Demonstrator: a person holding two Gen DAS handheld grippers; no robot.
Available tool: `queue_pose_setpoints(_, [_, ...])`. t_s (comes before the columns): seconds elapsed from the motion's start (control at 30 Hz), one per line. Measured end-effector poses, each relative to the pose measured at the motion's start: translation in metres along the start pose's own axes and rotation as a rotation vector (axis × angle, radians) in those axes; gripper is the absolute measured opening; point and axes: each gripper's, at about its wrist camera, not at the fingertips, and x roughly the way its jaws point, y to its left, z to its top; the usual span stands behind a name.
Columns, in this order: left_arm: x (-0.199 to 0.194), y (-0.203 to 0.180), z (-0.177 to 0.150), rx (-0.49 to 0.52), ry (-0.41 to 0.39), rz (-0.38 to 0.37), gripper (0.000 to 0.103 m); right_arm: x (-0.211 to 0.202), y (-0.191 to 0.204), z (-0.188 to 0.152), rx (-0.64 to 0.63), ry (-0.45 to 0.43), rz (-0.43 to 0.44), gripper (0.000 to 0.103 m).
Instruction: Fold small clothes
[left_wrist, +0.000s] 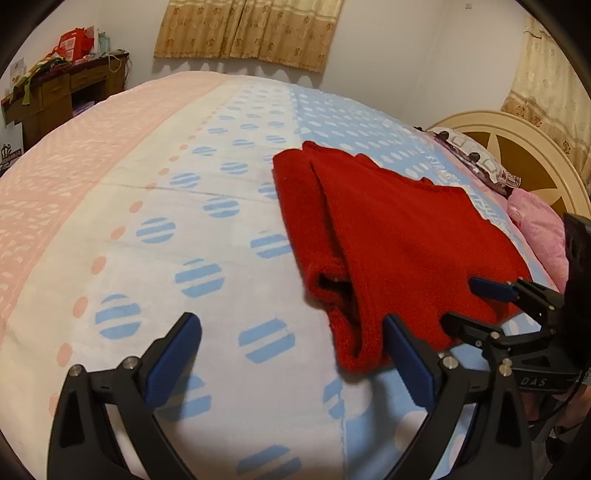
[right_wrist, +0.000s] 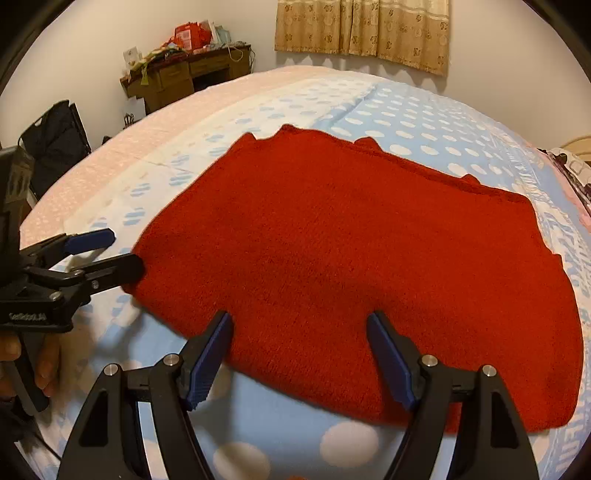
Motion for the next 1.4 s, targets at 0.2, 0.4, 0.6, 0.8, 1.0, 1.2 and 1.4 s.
queue_pose_setpoints(0.2, [-0.015,0.006,0.004,0.008,-0.015,0.027,0.1,-0.017,0.014,-0.01,-0.046,-0.074,-0.02,0.077])
queue_pose_setpoints(0.4, [-0.02,0.019,0.019,-0.011,-0.021,0.021,0.1,-0.026,0.05,-0.013,-0.228,-0.131,-0.101,0.077])
queue_pose_setpoints(0.6, [-0.013,0.033,0.046,-0.057,-0.02,-0.04,0.1,-0.022,0.078,-0.014,-0.319,-0.166,-0.137,0.075])
queue_pose_setpoints(0.8, [0.009,0.039,0.066,-0.083,0.02,-0.077,0.1,-0.015,0.098,-0.015,-0.378,-0.174,-0.148,0.063])
queue_pose_setpoints(1.0, [0.037,0.033,0.08,-0.098,0.069,-0.149,0.1,-0.008,0.126,-0.021,-0.463,-0.175,-0.158,0.063])
queue_pose_setpoints(1.2, [0.064,0.022,0.094,-0.097,0.108,-0.209,0.1,0.004,0.141,-0.019,-0.506,-0.179,-0.182,0.063])
queue_pose_setpoints(1.4, [0.088,0.009,0.108,-0.049,0.114,-0.193,0.1,0.008,0.134,-0.011,-0.474,-0.161,-0.167,0.063])
